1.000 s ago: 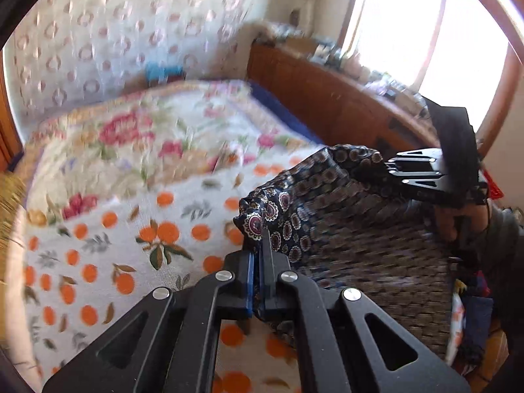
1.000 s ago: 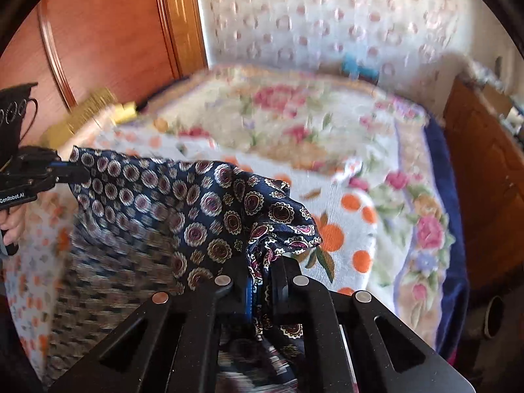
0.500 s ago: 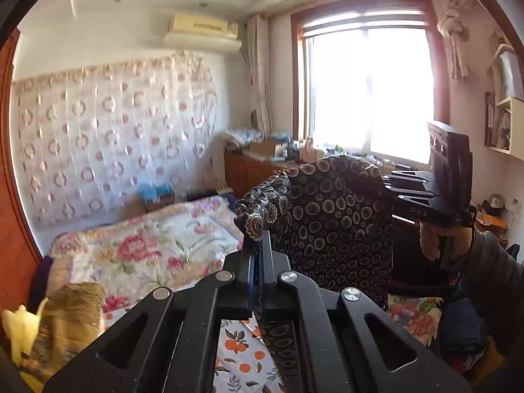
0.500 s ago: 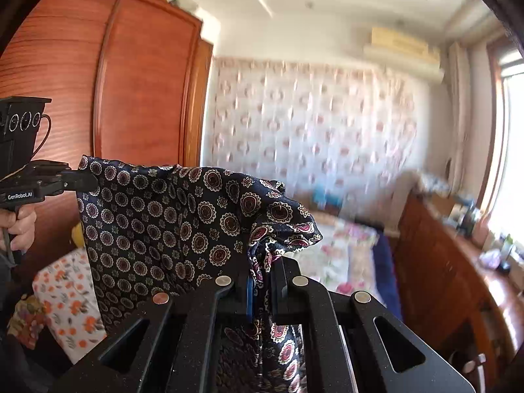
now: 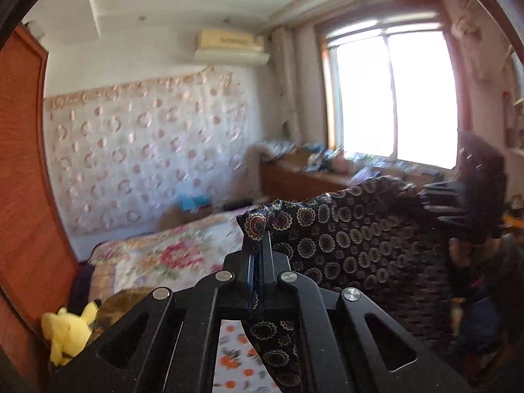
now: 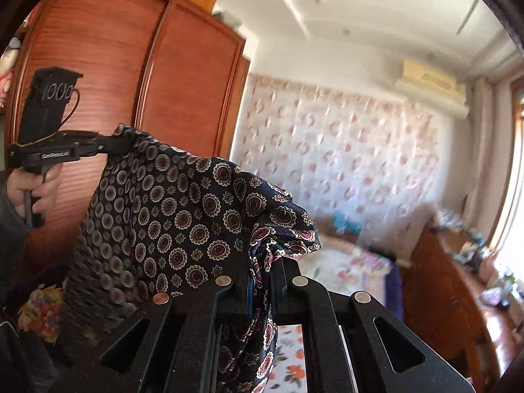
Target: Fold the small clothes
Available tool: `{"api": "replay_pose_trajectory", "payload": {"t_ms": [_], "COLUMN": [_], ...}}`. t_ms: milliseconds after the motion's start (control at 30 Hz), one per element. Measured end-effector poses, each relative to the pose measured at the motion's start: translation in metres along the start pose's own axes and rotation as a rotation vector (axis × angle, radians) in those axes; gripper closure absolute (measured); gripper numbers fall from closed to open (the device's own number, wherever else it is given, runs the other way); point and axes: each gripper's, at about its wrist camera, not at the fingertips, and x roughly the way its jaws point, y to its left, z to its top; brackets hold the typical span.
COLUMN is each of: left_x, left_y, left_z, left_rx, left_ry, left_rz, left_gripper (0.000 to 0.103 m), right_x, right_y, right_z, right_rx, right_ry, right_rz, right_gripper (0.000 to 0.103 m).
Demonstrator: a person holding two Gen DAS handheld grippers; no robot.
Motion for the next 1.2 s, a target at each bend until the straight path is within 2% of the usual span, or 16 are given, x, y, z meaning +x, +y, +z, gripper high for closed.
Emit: {"api": "replay_pose_trajectory", "payload": {"t_ms": [167, 300, 367, 500, 567, 667, 700, 733, 767, 833, 867, 933, 1000, 1033, 1067, 1200], "left_x": [0.146, 0.236, 0.259, 0.278, 0.28, 0.288, 0.283, 0.285, 0.282, 0.277, 0.274, 0.264, 0.25, 0.243, 0.236, 0.203], "left_y": [0.05, 0.085, 0.091, 0.089, 0.084, 0.081, 0.08, 0.079, 0.077, 0.075, 0.074, 0.071, 0.066, 0.064, 0.063, 0.052], "left_z": [-0.099, -0.173, -0.187, -0.188, -0.183, -0.179, -0.18, -0.178, -0.179, -0.18, -0.179, -0.18, -0.181, -0.182, -0.184, -0.194], "left_rx": [-0.034, -0.116, -0.138, -0.132, -0.125, -0.12, -0.113, -0.106, -0.101, -0.109, -0.113, -0.113, -0.11, -0.11, -0.116, -0.136], "left_ry": [0.26, 0.436, 0.461, 0.467, 0.467, 0.476, 0.478, 0.477, 0.471, 0.46, 0.459, 0.458, 0.448, 0.447, 0.446, 0.452], "left_rz": [0.106, 0.132, 0.127, 0.111, 0.096, 0.088, 0.097, 0.106, 0.104, 0.082, 0.074, 0.06, 0.056, 0.051, 0.044, 0.021], "left_gripper": [0.1, 0.1, 0.1, 0.1, 0.1, 0.099, 0.094, 0.083, 0.076, 0.055, 0.052, 0.035, 0.028, 0.027, 0.027, 0.027], "right_x": [0.13, 0.244, 0.285, 0.326, 0.34, 0.334, 0.32, 0.324, 0.325, 0.336, 0.338, 0.344, 0.333, 0.326, 0.319, 0.282], "right_y": [-0.024, -0.043, -0.054, -0.075, -0.078, -0.08, -0.07, -0.072, -0.069, -0.065, -0.062, -0.053, -0.052, -0.051, -0.048, -0.033], "right_z": [-0.065, -0.119, -0.14, -0.149, -0.143, -0.144, -0.144, -0.147, -0.146, -0.152, -0.152, -0.158, -0.157, -0.158, -0.159, -0.171], "right_rx": [0.04, 0.089, 0.119, 0.151, 0.153, 0.169, 0.172, 0.176, 0.18, 0.206, 0.22, 0.237, 0.263, 0.277, 0.286, 0.313], "right_ry": [0.141, 0.286, 0.359, 0.417, 0.435, 0.455, 0.459, 0.465, 0.469, 0.475, 0.479, 0.48, 0.469, 0.467, 0.469, 0.505], "right_rz": [0.09, 0.082, 0.084, 0.092, 0.097, 0.101, 0.097, 0.091, 0.086, 0.084, 0.082, 0.062, 0.059, 0.053, 0.046, 0.078], "right_gripper": [0.096, 0.096, 0.096, 0.096, 0.096, 0.095, 0.095, 0.095, 0.095, 0.094, 0.087, 0.077, 0.064, 0.048, 0.04, 0.036]}}
